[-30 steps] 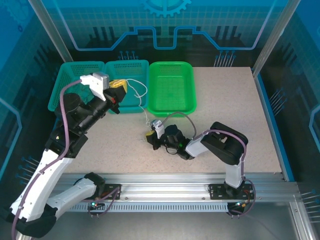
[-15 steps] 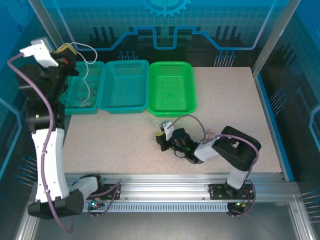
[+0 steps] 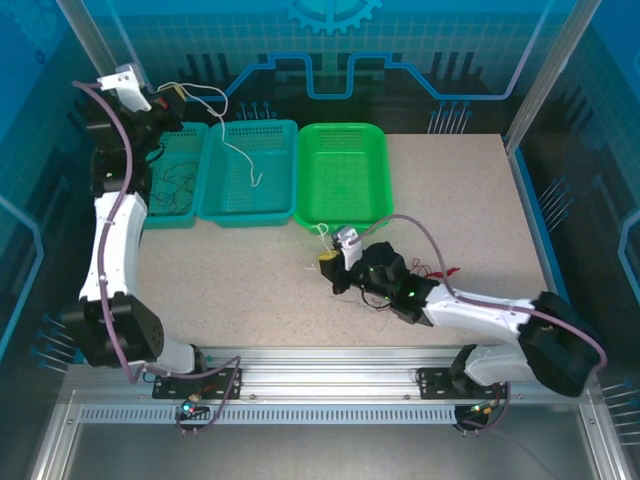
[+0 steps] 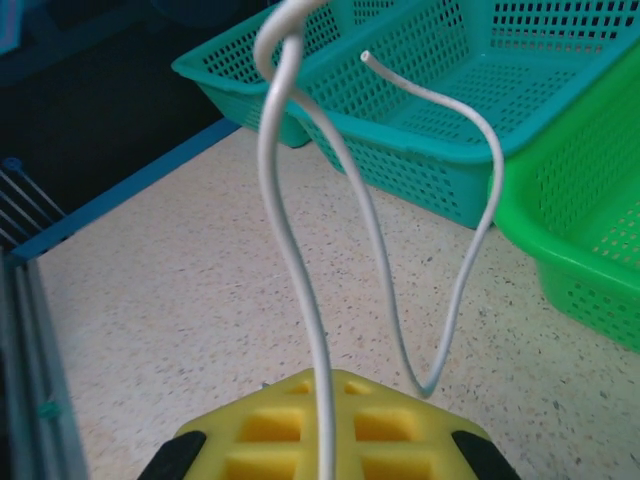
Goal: Untangle the cables
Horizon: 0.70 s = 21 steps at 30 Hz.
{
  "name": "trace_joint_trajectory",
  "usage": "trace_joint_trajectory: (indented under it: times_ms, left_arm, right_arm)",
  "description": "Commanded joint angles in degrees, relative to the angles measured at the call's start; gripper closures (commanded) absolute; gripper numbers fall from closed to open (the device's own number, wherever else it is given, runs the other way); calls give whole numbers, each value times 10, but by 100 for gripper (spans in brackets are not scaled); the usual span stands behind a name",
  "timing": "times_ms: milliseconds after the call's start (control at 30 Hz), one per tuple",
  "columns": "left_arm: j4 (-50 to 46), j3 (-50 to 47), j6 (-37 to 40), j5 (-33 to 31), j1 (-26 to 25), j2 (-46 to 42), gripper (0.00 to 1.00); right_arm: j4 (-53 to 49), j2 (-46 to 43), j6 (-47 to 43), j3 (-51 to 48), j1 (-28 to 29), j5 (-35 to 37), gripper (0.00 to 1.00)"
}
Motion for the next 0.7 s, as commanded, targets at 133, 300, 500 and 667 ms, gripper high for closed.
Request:
trace_joint_trajectory:
  times_ms: [133, 300, 500, 667]
  left_arm:
    - [98, -34, -21, 63, -7, 92, 100]
    - [107, -68, -8, 62, -43, 145, 95]
    - [85, -85, -11, 28, -65, 161, 65]
    - [50, -91, -20, 1, -73, 119, 48]
  right_arm:
    - [-176, -181, -15, -7, 0, -13, 100]
    - [-224, -261, -17, -10, 0, 20, 100]
    - [-244, -287, -17, -11, 0, 35, 100]
    - [-250, -276, -17, -3, 1, 44, 100]
